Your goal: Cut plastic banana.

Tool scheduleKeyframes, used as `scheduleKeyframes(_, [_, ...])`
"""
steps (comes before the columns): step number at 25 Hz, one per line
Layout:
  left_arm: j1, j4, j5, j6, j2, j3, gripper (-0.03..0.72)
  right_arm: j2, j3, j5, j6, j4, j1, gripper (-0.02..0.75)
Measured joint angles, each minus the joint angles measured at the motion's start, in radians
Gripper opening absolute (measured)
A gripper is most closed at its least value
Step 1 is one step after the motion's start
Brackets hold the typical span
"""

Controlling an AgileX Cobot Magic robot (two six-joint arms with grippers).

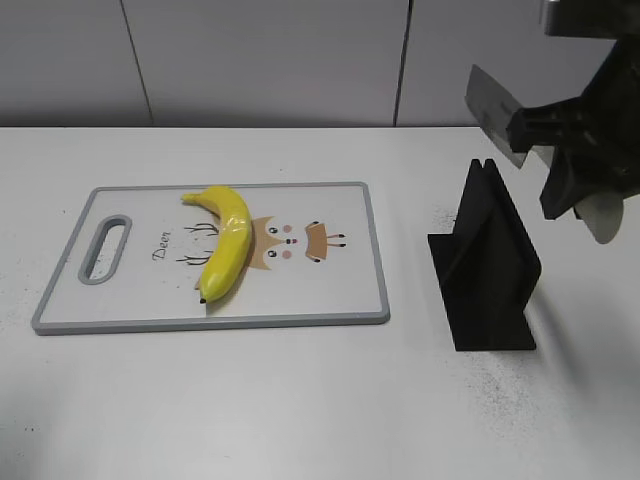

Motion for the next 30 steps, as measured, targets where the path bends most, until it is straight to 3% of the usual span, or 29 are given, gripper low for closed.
scheduleKeyframes(14, [0.0,-0.001,0.031,-0.033,-0.432,0.259,0.588,0.0,0.169,-0.088,0.008,0.028,0.0,0.16])
scheduleKeyframes(30, [0.0,-0.003,0.033,-0.033,-0.984,0.346,0.588,-0.003,0.206,-0.169,0.009,0.037,0.0,0.16])
